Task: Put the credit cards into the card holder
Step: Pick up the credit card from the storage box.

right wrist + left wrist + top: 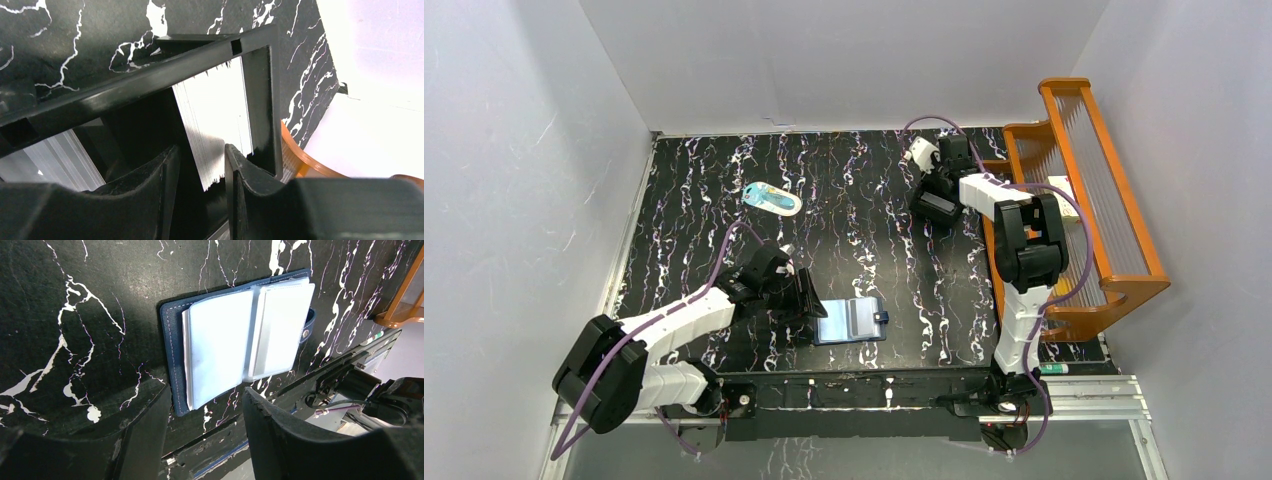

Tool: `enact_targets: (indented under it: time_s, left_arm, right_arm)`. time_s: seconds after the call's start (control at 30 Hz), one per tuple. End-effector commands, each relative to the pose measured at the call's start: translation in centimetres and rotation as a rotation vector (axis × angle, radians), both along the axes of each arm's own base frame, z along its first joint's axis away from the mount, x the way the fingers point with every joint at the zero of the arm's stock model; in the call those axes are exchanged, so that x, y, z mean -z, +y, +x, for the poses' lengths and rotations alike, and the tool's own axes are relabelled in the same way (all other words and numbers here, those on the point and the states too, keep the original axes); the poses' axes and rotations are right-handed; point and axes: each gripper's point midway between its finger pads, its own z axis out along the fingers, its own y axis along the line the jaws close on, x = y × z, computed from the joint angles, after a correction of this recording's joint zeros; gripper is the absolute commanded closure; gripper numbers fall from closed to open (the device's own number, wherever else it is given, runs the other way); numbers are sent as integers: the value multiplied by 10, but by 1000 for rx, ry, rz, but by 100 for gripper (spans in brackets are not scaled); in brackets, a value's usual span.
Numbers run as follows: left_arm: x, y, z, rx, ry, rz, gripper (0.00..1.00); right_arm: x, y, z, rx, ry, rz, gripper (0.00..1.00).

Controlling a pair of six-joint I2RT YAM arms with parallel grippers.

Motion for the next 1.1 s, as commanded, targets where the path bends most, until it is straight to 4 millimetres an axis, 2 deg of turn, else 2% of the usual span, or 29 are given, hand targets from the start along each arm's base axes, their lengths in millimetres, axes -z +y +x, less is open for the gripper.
enact_targets:
  time_s: [0.0,0.17,0.47,0.6,0.77,1.07]
  left_arm:
    - [0,0,-5,8,18,-17,47]
    - [1,0,-5,9,20,-19,47]
    - [1,-2,-5,13,22,-27,47]
    - [1,-2,-6,14,23,-27,47]
    - [1,-2,-6,14,23,-28,47]
    - [4,-1,-7,15,27,-24,47]
  right_arm:
    - [-22,-9,13,23,-108,-42,58]
    - [-37,-9,16,30,-146,-29,68]
    - [-62,-10,20,52,-194,-14,67]
    - [-64,-11,21,55,-194,-13,68]
    - [-65,-11,21,56,-188,-14,76]
    - [-79,-10,19,65,-201,9,77]
